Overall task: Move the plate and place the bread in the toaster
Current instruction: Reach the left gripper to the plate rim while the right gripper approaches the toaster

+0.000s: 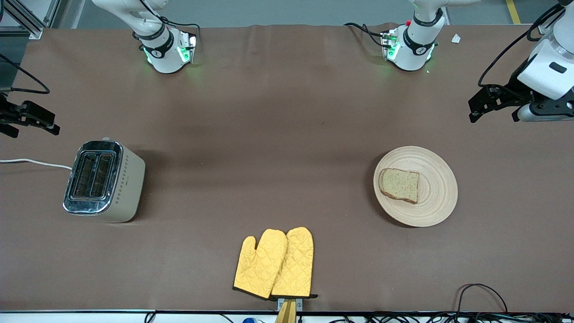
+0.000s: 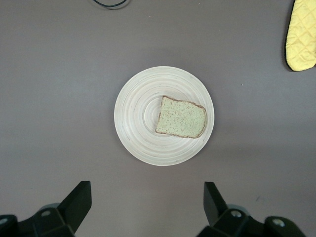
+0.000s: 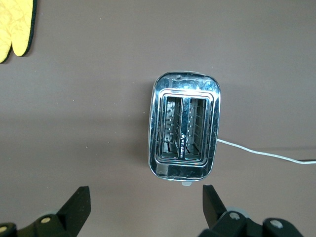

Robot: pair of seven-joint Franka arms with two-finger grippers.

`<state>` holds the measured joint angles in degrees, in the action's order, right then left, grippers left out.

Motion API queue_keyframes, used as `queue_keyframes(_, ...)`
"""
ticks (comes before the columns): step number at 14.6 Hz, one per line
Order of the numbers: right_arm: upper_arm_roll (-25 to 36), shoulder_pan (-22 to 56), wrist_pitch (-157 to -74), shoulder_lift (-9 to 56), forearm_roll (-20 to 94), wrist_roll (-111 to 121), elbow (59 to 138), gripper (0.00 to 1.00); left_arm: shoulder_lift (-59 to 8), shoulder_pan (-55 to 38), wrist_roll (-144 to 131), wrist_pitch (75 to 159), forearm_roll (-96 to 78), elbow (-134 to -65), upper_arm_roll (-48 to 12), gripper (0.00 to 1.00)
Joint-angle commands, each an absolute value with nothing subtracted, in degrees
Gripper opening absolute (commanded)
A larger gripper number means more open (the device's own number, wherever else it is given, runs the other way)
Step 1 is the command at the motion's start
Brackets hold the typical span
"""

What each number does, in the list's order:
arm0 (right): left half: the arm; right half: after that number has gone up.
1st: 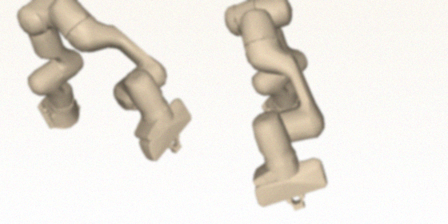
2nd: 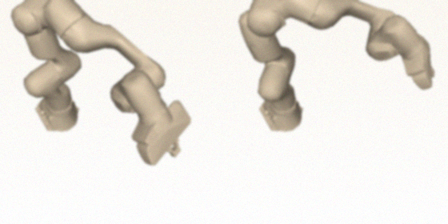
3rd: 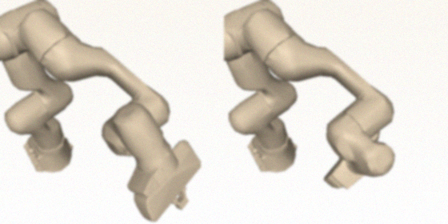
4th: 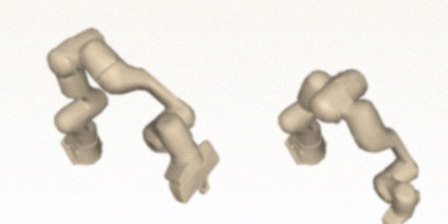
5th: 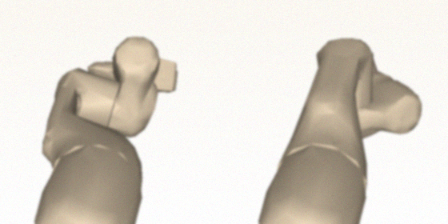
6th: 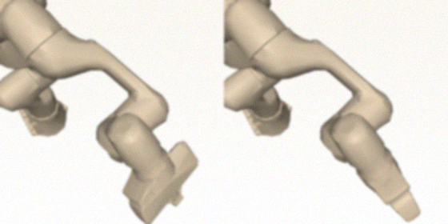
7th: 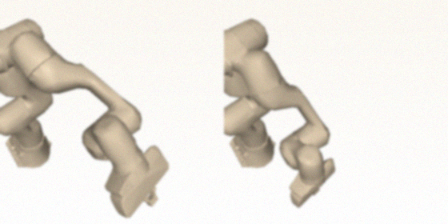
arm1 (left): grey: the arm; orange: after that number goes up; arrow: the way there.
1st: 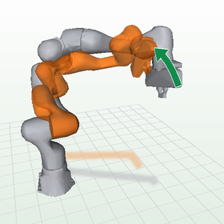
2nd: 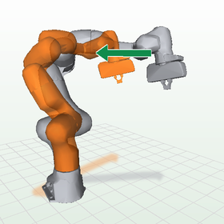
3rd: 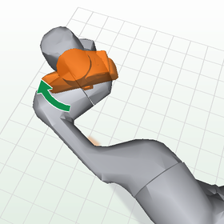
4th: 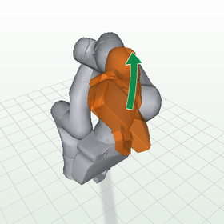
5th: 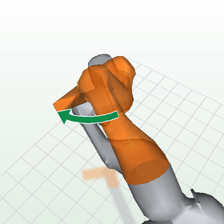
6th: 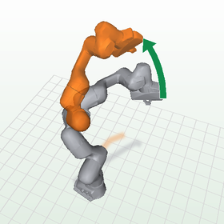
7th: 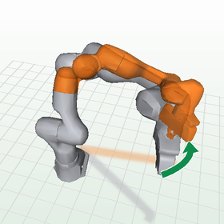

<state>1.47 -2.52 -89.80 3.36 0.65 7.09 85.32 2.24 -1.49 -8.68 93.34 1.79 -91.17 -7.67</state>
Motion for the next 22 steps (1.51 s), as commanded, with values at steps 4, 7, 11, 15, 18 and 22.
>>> queue_keyframes(4,1.23,-3.08,-90.0,2.37,0.35,7.56,86.04,1.0,1.05,-1.67,-8.17,92.64,5.54,-89.21,-8.17,1.0)
queue_keyframes(7,1.32,-3.69,-90.26,2.72,0.79,7.56,86.13,1.0,-0.43,-1.5,-6.86,90.55,4.49,-89.21,-8.17,1.0)
queue_keyframes(11,1.5,-6.58,-91.4,6.4,0.62,8.0,87.36,1.0,-7.27,2.8,-6.68,89.38,-5.77,-88.59,-5.89,1.0)
queue_keyframes(15,1.49,-7.82,-103.86,7.38,0.7,8.09,98.06,1.0,-18.43,12.89,6.89,90.96,-16.67,-88.42,-5.54,1.0)
queue_keyframes(18,1.41,-7.65,-104.24,8.7,0.7,7.91,98.35,1.0,-28.97,19.58,19.83,92.02,-23.01,-85.0,-5.54,1.0)
queue_keyframes(22,1.06,-7.47,-104.06,8.09,0.97,7.38,97.56,1.0,-41.11,22.85,34.25,94.65,-29.96,-82.18,-5.54,1.0)
